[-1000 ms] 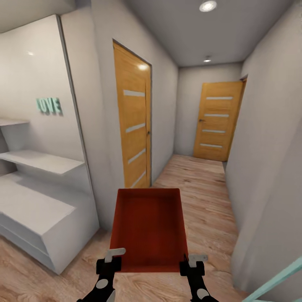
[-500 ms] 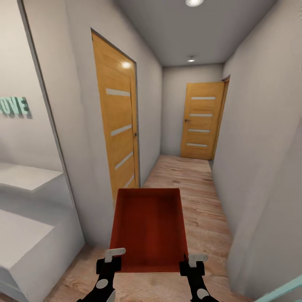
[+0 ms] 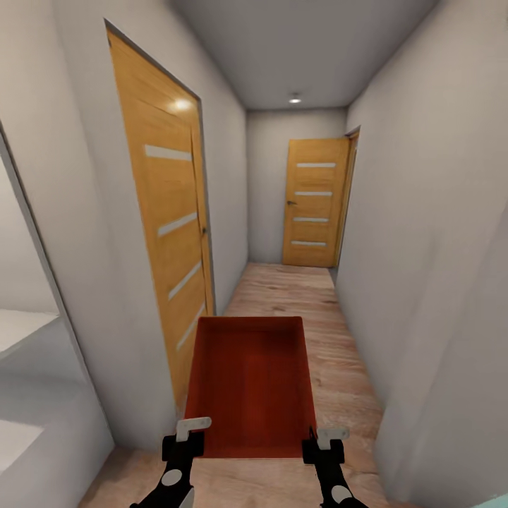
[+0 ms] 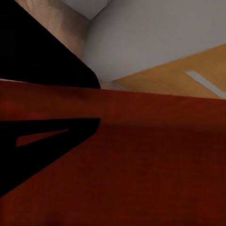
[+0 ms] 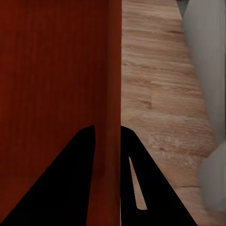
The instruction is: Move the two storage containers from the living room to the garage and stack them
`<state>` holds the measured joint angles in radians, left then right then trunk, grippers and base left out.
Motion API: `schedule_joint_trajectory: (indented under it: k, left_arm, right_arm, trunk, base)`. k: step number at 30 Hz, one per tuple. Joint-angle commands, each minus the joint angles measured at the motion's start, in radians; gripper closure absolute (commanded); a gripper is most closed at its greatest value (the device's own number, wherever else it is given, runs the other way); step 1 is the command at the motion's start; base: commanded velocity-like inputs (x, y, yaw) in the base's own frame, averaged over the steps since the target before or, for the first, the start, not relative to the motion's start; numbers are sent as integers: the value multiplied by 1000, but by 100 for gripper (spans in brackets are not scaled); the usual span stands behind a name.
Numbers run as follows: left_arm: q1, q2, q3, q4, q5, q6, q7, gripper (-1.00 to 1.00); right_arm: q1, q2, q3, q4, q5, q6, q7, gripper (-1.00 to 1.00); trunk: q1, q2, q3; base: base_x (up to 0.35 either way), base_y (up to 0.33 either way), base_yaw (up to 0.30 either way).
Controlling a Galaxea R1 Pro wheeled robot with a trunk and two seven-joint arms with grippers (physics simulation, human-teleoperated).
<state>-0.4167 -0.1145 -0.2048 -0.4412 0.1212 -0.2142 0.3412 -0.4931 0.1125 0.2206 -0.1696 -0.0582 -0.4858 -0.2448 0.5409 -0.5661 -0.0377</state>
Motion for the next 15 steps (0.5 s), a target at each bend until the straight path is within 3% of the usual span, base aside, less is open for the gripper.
schedule_joint_trajectory:
  k: [1,15]
  left_arm:
    - [-1,1,-9,2,18,81,-22,100]
    - [-1,1,-9,2,18,82,-22,100]
  right_arm:
    - [-2,0,-7,-1,-14,-50,-22,100]
    - [-2,0,-7,-1,-15,-50,-22,100]
  trunk:
    - [1,-2,-2]
    - [1,-2,-2]
  base:
    - [321,170,-242]
    - [321,137,-242]
